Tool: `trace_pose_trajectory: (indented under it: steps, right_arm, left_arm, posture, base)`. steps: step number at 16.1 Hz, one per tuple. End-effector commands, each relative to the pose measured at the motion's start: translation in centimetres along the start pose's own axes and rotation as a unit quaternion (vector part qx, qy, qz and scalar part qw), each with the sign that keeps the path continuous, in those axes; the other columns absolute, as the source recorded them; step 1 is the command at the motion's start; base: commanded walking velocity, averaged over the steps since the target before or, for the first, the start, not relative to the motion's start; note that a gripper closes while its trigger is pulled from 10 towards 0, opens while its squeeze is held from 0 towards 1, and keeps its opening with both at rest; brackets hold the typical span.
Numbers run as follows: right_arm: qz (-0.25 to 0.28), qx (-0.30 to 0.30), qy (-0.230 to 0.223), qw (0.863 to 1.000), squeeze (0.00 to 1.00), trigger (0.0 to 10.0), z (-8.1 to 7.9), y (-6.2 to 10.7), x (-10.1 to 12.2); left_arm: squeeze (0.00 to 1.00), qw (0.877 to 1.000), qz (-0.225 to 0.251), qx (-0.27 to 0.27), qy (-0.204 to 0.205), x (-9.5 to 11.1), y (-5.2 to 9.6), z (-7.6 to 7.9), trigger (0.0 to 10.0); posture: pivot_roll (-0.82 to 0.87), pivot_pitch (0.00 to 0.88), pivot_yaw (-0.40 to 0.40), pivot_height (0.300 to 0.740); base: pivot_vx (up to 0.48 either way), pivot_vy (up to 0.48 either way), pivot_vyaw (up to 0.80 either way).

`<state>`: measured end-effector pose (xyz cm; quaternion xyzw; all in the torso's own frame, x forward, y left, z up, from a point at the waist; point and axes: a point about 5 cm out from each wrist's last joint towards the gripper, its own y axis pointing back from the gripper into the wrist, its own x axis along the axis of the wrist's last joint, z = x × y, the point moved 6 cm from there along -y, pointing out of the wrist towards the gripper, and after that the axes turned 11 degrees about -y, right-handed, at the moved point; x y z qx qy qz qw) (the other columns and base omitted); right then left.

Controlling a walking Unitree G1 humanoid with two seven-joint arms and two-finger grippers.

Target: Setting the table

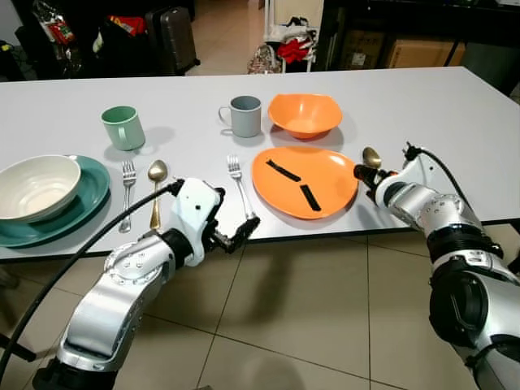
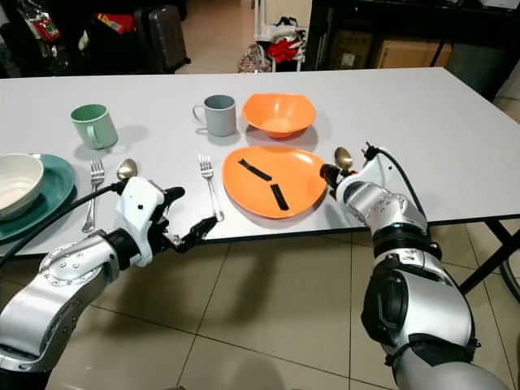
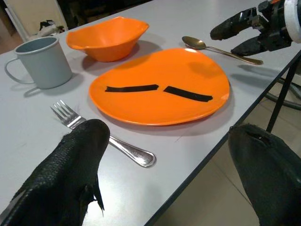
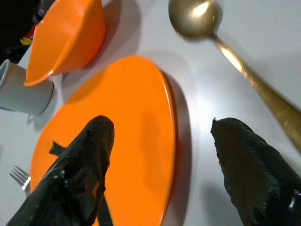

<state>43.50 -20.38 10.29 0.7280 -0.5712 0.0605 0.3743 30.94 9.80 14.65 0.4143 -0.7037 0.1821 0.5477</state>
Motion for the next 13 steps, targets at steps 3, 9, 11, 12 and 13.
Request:
trace_pose_trajectory:
  steps: [3, 9, 11, 12, 13]
  right_arm:
    - [0.098, 0.092, 0.054, 0.989, 0.00, 10.0, -3.4, 1.8, 4.1]
    - [0.229, 0.184, 0.332, 0.896, 0.00, 10.0, -7.0, 9.6, 1.7]
    - [0.262, 0.159, 0.323, 0.895, 0.00, 10.0, -4.4, 12.2, -0.7]
    - [0.266, 0.146, 0.329, 0.894, 0.00, 10.0, -3.5, 12.7, -1.5]
    - [0.264, 0.145, 0.346, 0.889, 0.00, 10.0, -3.3, 13.0, -2.3]
  left_arm:
    - [0.00, 1.000, 0.005, 0.025, -0.010, 0.4, 0.2, -0.9, 10.0]
    - [0.00, 0.979, 0.009, 0.200, 0.022, 0.7, 2.2, -3.4, 10.0]
    - [0.00, 0.972, -0.006, 0.233, 0.011, -0.1, 3.3, -2.8, 10.0]
    - [0.00, 0.970, -0.014, 0.242, 0.008, -0.6, 3.7, -3.0, 10.0]
    - [0.00, 0.969, -0.018, 0.247, 0.007, -0.9, 3.9, -3.3, 10.0]
  posture:
    - [-0.09, 0.000, 0.038, 0.740]
    - [-0.09, 0.000, 0.030, 0.740]
    - [-0.08, 0.018, 0.014, 0.740]
    - [-0.08, 0.024, 0.013, 0.740]
    - [-0.08, 0.027, 0.014, 0.740]
  base:
    - [0.000, 0.000, 0.00]
    - [0.000, 0.000, 0.00]
    - [0.000, 0.000, -0.80]
    - [0.000, 0.000, -0.80]
    - [0.000, 0.000, -0.80]
